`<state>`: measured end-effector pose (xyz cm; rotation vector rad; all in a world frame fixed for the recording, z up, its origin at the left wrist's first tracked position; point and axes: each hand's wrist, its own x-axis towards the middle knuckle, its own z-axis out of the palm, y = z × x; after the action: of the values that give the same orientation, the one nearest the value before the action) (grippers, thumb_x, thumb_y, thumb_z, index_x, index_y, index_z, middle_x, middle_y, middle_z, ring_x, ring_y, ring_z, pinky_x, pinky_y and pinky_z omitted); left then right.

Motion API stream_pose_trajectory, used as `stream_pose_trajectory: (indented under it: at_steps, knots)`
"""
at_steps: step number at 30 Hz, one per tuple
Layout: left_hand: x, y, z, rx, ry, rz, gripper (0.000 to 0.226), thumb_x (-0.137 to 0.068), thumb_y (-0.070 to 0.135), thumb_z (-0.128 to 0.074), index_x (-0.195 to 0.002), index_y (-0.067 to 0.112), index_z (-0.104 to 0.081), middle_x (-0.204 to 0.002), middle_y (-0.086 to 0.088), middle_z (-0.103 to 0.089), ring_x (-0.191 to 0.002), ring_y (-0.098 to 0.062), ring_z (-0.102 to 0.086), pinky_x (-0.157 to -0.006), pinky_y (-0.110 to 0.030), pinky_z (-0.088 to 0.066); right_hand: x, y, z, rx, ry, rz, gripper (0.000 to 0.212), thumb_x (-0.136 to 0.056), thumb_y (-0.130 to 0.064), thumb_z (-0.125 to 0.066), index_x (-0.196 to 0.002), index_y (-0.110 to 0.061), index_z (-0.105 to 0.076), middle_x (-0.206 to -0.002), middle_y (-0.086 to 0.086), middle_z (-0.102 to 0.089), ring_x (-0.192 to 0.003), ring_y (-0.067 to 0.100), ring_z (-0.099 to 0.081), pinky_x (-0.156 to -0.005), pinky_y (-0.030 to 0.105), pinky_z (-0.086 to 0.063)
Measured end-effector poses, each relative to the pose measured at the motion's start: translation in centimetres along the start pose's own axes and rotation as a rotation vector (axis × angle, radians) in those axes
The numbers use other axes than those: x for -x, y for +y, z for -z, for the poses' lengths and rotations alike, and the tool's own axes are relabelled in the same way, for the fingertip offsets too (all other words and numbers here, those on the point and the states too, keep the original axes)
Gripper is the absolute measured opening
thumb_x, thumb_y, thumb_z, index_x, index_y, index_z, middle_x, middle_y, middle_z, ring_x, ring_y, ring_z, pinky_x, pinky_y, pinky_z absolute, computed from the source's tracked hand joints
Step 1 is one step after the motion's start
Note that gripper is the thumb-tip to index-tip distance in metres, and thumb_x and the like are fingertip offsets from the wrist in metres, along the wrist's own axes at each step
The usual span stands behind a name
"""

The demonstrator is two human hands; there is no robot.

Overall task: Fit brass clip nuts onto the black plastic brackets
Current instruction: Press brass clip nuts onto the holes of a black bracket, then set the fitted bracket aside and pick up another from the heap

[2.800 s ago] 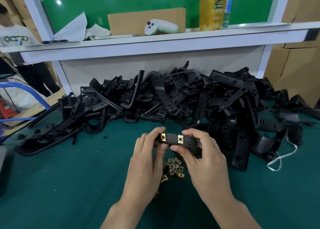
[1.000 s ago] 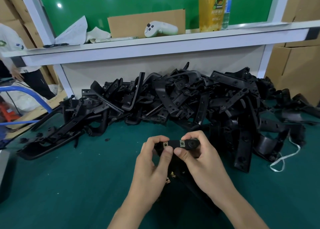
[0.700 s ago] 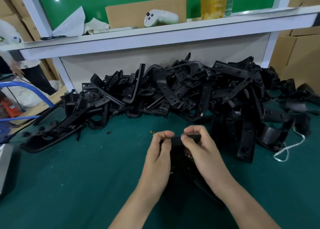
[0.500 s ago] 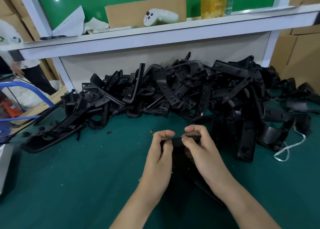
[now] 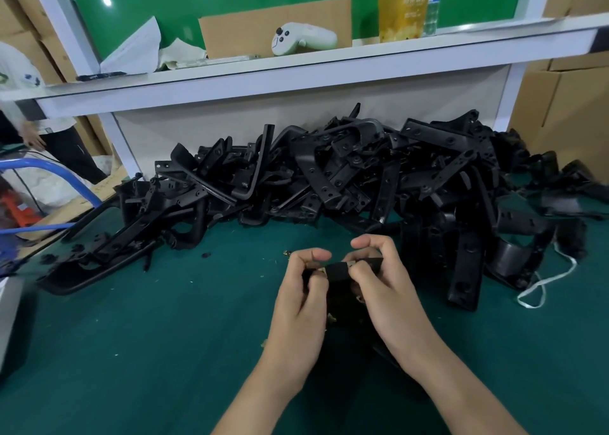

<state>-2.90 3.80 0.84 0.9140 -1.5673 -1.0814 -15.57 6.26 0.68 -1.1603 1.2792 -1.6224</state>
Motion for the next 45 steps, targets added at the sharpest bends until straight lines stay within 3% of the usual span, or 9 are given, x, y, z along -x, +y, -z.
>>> stream_pose_trajectory:
  at_steps: [7,14,21,25,29,32,36,40,45]
  knots:
    - [0.9,0.6,-0.1,-0.091,-0.043,-0.065,0.029,-0.103,0.019,-0.055,-0.104,0.046,-0.064,-0.098,0.019,-0.068,-0.075,0.001,-0.057,-0.07,-0.013,-0.045,0.9,-1.6,0.5,0.133,0.1,0.161,0.023,-0.09,-0.026,-0.05,-0.107,-0.041,-0.052,-0.09,-0.016,-0.063,-0.065,-0.005,-0.052,-0.066,0.008,-0.044]
    - [5.0,3.6,-4.4,-0.035,-0.231,-0.078,0.027,-0.101,0.016,-0.056,-0.113,0.039,-0.063,-0.103,0.022,-0.07,-0.097,-0.001,-0.066,-0.082,-0.013,-0.05,4.1,-4.6,3.5,0.255,0.366,0.217,0.01,-0.096,-0.034,-0.045,-0.1,-0.042,-0.05,-0.082,-0.015,-0.06,-0.071,0.007,-0.056,-0.063,0.024,-0.042]
    - [10.8,8.7,-15.6,0.273,-0.39,-0.08,0.031,-0.1,0.002,-0.056,-0.106,0.032,-0.062,-0.089,0.0,-0.067,-0.081,-0.013,-0.061,-0.07,-0.015,-0.049,10.1,-10.3,12.8,0.349,0.726,0.212,0.016,-0.097,-0.022,-0.044,-0.093,-0.035,-0.053,-0.062,-0.014,-0.052,-0.055,0.004,-0.045,-0.055,0.023,-0.037]
    - [15.2,11.4,-25.0,0.162,-0.616,-0.169,0.031,-0.099,-0.001,-0.053,-0.114,0.026,-0.053,-0.096,0.014,-0.061,-0.089,-0.001,-0.061,-0.081,-0.016,-0.051,15.5,-13.6,21.3,0.624,1.095,0.186,0.023,-0.098,-0.019,-0.051,-0.119,-0.023,-0.056,-0.108,-0.004,-0.063,-0.099,0.011,-0.058,-0.087,0.038,-0.044]
    - [20.1,12.9,-31.8,-0.015,-1.049,-0.107,0.03,-0.1,-0.001,-0.051,-0.124,0.015,-0.056,-0.107,0.008,-0.059,-0.106,-0.015,-0.062,-0.098,-0.029,-0.052,21.3,-15.9,28.0,0.845,1.569,0.165,0.052,-0.092,-0.013,-0.055,-0.142,-0.004,-0.042,-0.142,0.02,-0.044,-0.133,0.038,-0.038,-0.112,0.048,-0.026]
    - [20.2,12.3,-32.0,-0.017,-1.037,-0.177,0.036,-0.099,-0.001,-0.053,-0.132,0.011,-0.055,-0.113,0.008,-0.058,-0.112,-0.015,-0.06,-0.1,-0.031,-0.051,21.9,-15.5,28.4,0.851,1.494,0.223,0.05,-0.093,-0.012,-0.051,-0.142,-0.009,-0.042,-0.143,0.014,-0.041,-0.13,0.033,-0.037,-0.108,0.053,-0.032]
    - [17.0,10.8,-27.1,0.051,-0.793,-0.201,0.026,-0.092,0.011,-0.06,-0.099,0.036,-0.065,-0.102,0.011,-0.061,-0.098,-0.002,-0.059,-0.089,-0.024,-0.046,18.4,-12.8,24.7,0.865,1.209,0.273,0.047,-0.096,-0.012,-0.049,-0.142,-0.015,-0.04,-0.139,0.004,-0.04,-0.13,0.021,-0.037,-0.105,0.048,-0.038]
    - [11.7,6.3,-18.1,-0.392,-0.421,-0.474,0.037,-0.093,0.022,-0.064,-0.129,0.03,-0.058,-0.127,0.016,-0.054,-0.122,-0.003,-0.048,-0.104,-0.023,-0.038,13.5,-9.1,18.0,0.846,0.849,0.273,0.048,-0.098,-0.017,-0.047,-0.144,-0.019,-0.038,-0.14,-0.002,-0.04,-0.13,0.013,-0.035,-0.11,0.038,-0.036]
    - [7.9,1.9,-5.1,-0.974,-0.078,-0.266,0.065,-0.083,0.043,-0.074,-0.138,0.014,-0.056,-0.139,-0.011,-0.055,-0.131,-0.037,-0.049,-0.11,-0.057,-0.04,8.4,-4.1,8.9,0.935,0.379,0.229,0.049,-0.101,-0.022,-0.048,-0.148,-0.019,-0.035,-0.143,-0.001,-0.04,-0.135,0.016,-0.036,-0.115,0.031,-0.033]
